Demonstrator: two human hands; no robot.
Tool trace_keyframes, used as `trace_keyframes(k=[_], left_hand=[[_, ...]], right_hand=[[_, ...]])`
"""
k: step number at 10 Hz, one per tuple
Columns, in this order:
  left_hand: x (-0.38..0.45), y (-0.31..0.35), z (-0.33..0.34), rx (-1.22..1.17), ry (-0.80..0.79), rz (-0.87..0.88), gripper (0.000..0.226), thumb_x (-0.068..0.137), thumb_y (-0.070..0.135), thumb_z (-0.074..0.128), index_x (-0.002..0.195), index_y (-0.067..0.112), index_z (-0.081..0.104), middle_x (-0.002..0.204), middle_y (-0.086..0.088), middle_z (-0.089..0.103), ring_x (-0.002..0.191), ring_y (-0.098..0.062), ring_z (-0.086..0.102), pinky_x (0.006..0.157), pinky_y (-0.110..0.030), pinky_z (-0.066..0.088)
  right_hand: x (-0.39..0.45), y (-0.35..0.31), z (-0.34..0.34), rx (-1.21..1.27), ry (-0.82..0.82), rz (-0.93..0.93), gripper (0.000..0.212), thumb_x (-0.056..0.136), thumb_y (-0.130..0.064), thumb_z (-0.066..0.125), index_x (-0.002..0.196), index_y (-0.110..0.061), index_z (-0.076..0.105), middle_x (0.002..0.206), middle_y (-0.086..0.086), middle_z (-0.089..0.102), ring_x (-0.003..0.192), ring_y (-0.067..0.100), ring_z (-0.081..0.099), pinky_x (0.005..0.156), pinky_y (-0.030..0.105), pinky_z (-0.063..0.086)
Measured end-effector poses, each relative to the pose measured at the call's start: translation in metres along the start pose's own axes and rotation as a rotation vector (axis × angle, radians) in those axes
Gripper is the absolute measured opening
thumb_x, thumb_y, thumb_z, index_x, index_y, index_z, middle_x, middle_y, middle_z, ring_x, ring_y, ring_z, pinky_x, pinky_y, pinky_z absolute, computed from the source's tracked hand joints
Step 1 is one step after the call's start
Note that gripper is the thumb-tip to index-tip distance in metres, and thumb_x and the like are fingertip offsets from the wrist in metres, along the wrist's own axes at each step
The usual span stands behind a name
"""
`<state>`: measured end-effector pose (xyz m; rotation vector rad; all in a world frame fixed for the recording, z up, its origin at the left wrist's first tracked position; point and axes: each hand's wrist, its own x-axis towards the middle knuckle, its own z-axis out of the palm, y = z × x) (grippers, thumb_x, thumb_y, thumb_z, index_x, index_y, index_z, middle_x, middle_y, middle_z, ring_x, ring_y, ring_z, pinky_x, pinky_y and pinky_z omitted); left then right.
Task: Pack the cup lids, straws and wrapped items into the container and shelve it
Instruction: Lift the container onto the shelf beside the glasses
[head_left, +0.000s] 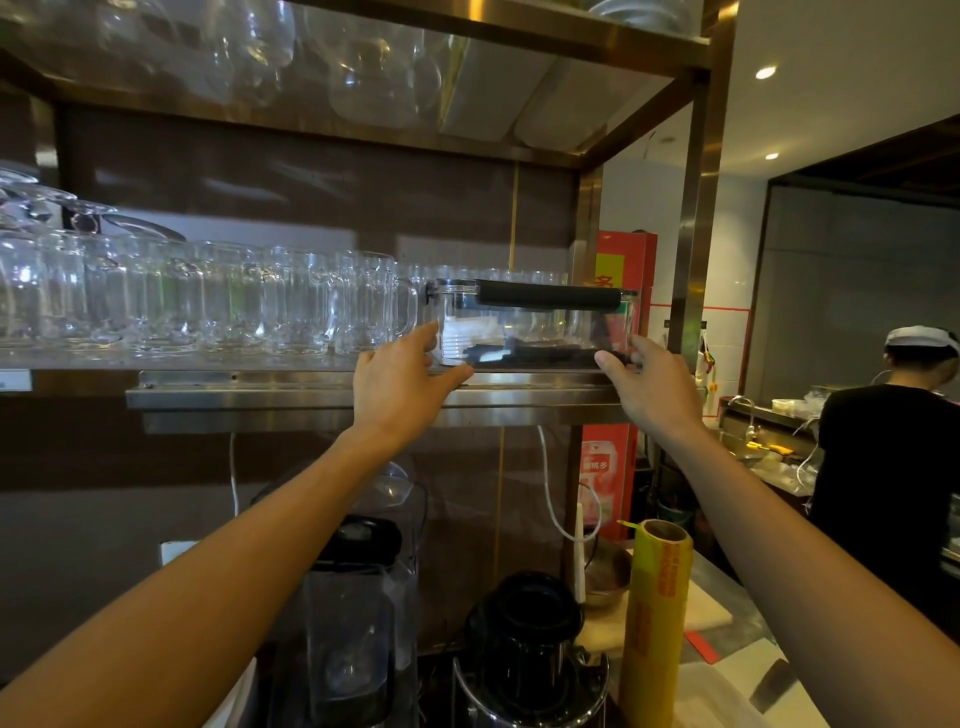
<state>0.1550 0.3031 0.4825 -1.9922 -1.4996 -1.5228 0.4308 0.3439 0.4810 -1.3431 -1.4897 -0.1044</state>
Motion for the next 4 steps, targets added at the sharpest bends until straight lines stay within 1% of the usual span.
trace_keyframes(k=[2, 3, 4], left_hand=[[0.001, -0.002, 0.003, -0.002, 0.008, 0.013, 0.066, 0.092, 0.048, 0.072, 0.147, 0.018, 0.053, 0.132, -0.007, 0.072, 0.115, -0.021, 0.071, 0.106, -0.055, 0.05], [-0.005, -0.001, 0.0, 0.003, -0.011, 0.018, 0.064, 0.094, 0.045, 0.071, 0.148, 0.017, 0.052, 0.134, -0.008, 0.071, 0.117, -0.023, 0.07, 0.108, -0.055, 0.049], [-0.005, -0.003, -0.005, -0.015, -0.024, 0.021, 0.062, 0.096, 0.04, 0.07, 0.149, 0.014, 0.052, 0.137, -0.009, 0.068, 0.122, -0.025, 0.067, 0.109, -0.051, 0.049]], right_hand=[[0.004, 0.004, 0.004, -0.021, 0.008, -0.014, 0.046, 0.1, -0.056, 0.056, 0.135, -0.027, 0.061, 0.133, 0.003, 0.069, 0.123, 0.029, 0.064, 0.092, 0.046, 0.055], [-0.003, 0.002, 0.004, -0.021, 0.01, 0.004, 0.046, 0.1, -0.054, 0.057, 0.136, -0.026, 0.06, 0.133, 0.003, 0.069, 0.122, 0.028, 0.064, 0.091, 0.045, 0.056], [-0.007, 0.0, 0.005, -0.09, 0.033, -0.033, 0.05, 0.099, -0.053, 0.058, 0.14, -0.025, 0.055, 0.135, 0.004, 0.067, 0.125, 0.03, 0.062, 0.094, 0.05, 0.057]])
